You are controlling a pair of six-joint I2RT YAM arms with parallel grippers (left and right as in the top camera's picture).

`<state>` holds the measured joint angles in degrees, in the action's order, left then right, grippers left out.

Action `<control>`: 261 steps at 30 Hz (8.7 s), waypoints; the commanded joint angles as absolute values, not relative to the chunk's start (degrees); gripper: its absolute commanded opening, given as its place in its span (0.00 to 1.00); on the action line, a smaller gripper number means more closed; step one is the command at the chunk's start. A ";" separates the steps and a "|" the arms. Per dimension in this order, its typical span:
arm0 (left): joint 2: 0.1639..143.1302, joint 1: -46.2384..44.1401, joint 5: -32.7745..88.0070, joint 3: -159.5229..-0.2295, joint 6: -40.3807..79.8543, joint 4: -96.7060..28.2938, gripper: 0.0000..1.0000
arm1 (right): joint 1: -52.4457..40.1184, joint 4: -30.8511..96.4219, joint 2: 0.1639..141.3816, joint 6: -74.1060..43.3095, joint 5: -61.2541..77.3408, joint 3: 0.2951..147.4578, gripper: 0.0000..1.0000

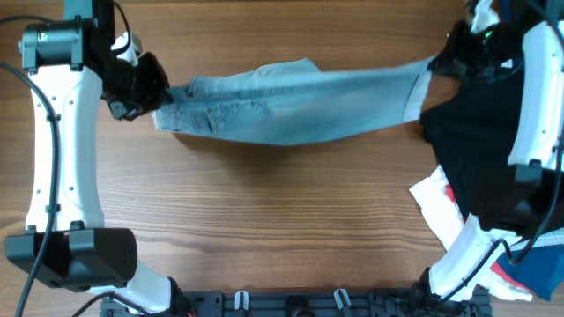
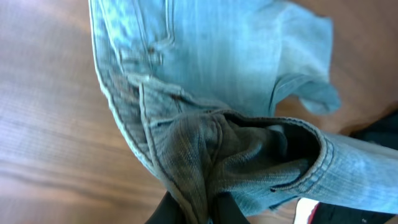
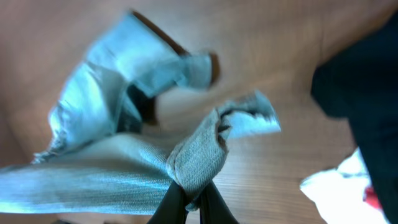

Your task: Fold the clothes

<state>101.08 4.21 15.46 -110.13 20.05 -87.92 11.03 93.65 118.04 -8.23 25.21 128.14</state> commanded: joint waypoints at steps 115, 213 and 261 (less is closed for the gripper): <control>97.49 -4.03 12.60 -73.17 22.00 -44.03 0.80 | -0.19 39.90 102.17 -14.74 -50.98 79.59 0.64; 94.50 5.04 8.23 -58.61 32.47 -56.23 1.00 | -0.19 51.37 99.22 -4.10 19.59 62.15 0.73; 91.24 5.06 0.95 -46.89 52.12 -38.68 0.04 | -0.19 52.18 99.22 -4.64 18.92 62.13 0.73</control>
<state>92.23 4.62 1.98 -47.46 54.08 -37.93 0.03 51.59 98.43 -4.64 18.02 62.70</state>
